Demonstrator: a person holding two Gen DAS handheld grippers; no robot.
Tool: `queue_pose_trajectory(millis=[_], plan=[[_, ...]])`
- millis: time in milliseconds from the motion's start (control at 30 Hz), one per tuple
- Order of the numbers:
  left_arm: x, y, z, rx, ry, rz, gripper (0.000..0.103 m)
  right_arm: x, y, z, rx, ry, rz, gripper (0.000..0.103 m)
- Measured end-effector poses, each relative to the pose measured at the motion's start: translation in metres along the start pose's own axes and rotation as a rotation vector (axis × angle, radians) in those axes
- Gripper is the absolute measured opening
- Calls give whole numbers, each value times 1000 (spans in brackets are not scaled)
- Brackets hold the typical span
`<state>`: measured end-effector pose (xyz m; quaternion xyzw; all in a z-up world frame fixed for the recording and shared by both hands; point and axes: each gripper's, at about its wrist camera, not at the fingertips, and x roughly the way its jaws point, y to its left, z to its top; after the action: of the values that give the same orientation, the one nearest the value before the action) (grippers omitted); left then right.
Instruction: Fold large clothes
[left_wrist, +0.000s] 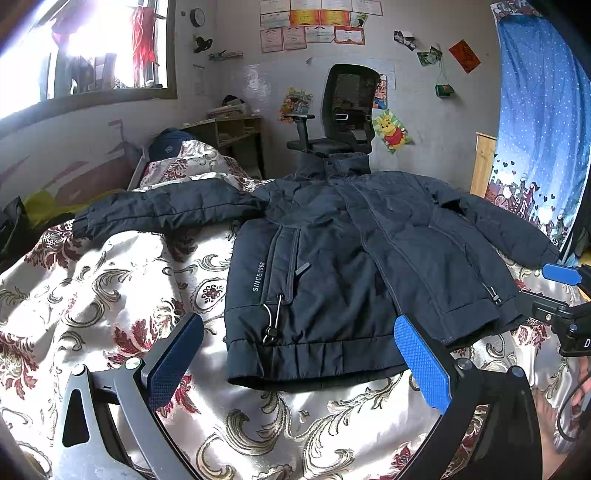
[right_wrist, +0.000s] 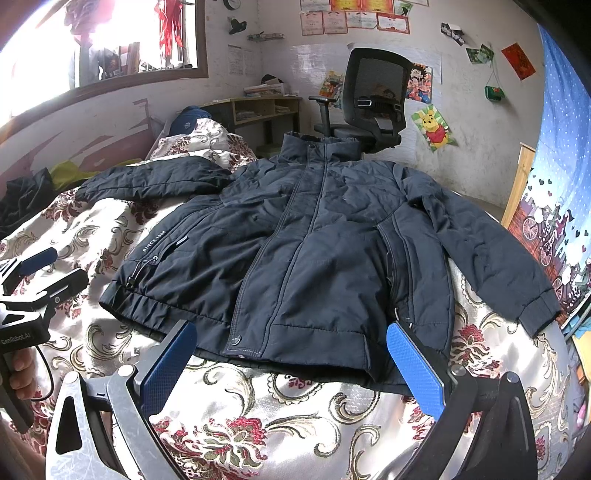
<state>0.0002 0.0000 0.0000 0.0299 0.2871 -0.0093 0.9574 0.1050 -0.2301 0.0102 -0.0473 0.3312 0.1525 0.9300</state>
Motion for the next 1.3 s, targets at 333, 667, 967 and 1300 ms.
queue_pose_trajectory(millis=[333, 667, 967, 1300], plan=[[0, 0, 0, 1, 1, 0, 102, 0, 0, 0, 0, 2, 1, 103], [0, 4, 2, 5, 15, 16, 102, 4, 1, 0, -11, 18, 2, 103], [11, 12, 11, -4, 44, 22, 102, 9, -8, 14, 7, 16, -88, 103], [20, 27, 81, 169, 89, 21, 102, 28, -24, 52, 16, 96, -135, 103]])
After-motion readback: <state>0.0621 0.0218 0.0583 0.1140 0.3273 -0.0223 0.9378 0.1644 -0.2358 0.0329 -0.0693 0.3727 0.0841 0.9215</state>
